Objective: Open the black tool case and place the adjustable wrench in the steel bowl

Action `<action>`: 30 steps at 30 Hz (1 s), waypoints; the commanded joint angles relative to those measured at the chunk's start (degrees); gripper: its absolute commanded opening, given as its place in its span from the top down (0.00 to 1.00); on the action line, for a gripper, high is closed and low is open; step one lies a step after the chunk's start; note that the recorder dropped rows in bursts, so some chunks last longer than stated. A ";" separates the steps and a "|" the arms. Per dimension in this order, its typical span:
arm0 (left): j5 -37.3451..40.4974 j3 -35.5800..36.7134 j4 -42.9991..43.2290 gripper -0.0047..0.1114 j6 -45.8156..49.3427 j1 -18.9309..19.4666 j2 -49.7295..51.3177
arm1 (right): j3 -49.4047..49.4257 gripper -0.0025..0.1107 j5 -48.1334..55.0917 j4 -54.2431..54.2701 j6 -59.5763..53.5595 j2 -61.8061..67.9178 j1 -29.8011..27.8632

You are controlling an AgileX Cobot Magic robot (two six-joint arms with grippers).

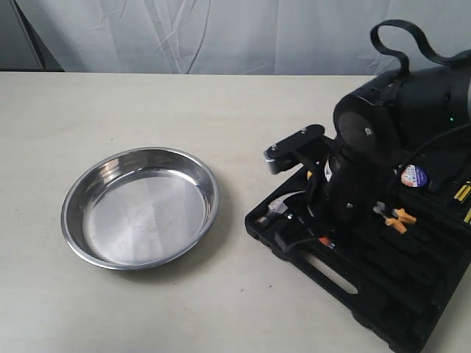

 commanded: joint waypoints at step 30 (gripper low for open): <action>-0.19 -0.12 -0.09 0.96 -0.05 -0.06 0.20 | 3.24 0.92 -8.59 -3.02 -6.27 0.12 -10.93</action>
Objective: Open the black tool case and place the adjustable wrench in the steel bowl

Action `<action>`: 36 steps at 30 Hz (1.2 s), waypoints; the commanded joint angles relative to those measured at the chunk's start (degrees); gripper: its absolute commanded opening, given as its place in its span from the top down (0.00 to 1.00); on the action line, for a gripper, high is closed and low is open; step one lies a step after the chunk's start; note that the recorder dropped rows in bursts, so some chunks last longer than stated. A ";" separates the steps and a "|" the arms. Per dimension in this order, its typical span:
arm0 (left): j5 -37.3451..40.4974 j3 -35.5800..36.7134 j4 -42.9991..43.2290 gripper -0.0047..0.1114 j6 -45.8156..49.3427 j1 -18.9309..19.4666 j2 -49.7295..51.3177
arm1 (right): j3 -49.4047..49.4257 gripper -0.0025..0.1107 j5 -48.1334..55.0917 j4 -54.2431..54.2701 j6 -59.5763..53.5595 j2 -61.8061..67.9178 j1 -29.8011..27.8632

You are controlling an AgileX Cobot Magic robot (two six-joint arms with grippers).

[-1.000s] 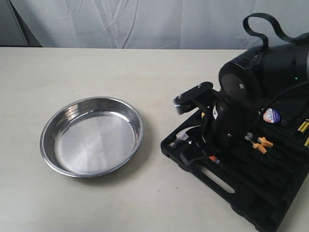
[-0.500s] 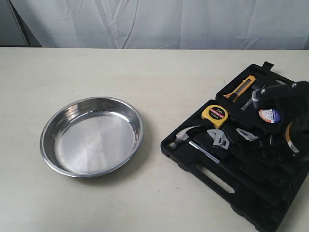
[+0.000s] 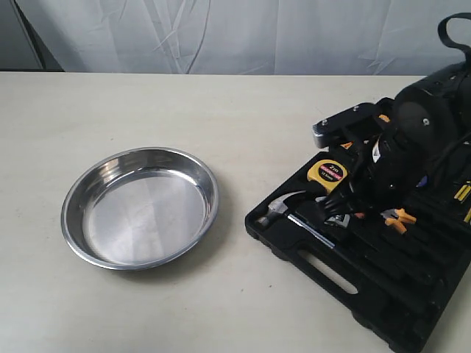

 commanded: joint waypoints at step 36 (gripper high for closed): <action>-0.19 -0.12 -0.09 0.96 -0.05 -0.06 0.20 | -4.41 0.68 5.35 -5.12 -2.34 4.64 -0.43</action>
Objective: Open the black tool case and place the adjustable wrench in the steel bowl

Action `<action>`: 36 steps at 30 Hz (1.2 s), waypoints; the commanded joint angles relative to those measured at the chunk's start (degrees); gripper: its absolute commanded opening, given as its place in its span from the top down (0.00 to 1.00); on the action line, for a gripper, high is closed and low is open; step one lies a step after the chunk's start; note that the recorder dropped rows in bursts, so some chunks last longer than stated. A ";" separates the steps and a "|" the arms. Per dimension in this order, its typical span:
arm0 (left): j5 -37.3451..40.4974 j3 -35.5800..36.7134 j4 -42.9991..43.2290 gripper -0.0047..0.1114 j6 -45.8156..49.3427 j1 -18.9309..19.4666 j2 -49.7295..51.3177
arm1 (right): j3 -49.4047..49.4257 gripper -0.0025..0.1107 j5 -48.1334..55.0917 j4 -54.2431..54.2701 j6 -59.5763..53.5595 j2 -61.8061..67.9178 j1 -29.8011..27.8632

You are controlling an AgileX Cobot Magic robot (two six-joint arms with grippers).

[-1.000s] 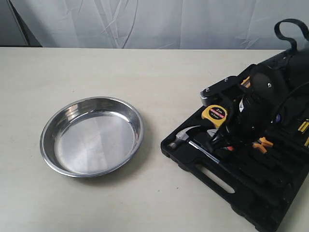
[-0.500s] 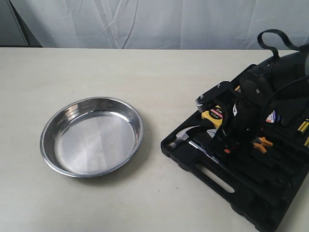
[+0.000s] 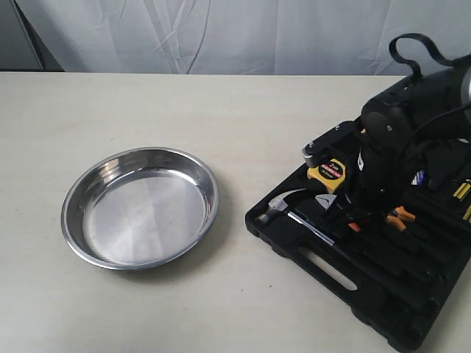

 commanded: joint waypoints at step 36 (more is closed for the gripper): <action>-0.19 -0.12 -0.09 0.96 -0.05 -0.06 0.20 | 2.19 0.98 -1.24 1.27 -0.05 6.91 -0.39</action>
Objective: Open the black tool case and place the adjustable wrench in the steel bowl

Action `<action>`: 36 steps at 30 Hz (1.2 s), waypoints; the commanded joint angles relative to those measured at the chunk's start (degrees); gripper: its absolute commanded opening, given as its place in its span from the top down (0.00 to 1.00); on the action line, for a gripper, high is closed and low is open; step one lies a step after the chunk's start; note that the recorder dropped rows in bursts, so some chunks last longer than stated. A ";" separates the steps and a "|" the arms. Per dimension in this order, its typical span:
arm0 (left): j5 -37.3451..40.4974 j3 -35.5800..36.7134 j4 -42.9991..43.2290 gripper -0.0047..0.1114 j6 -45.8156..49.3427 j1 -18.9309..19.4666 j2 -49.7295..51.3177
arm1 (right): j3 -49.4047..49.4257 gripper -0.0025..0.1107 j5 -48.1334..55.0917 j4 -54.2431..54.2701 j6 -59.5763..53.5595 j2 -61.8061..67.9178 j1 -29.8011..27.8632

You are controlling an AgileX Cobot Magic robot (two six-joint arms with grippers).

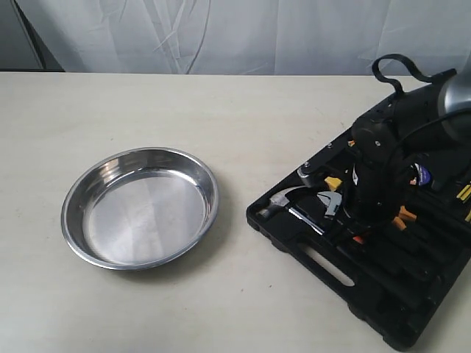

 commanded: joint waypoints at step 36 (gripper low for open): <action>-0.19 -0.12 -0.09 0.96 -0.05 -0.06 0.20 | -37.14 0.99 0.31 32.42 -13.99 5.64 18.43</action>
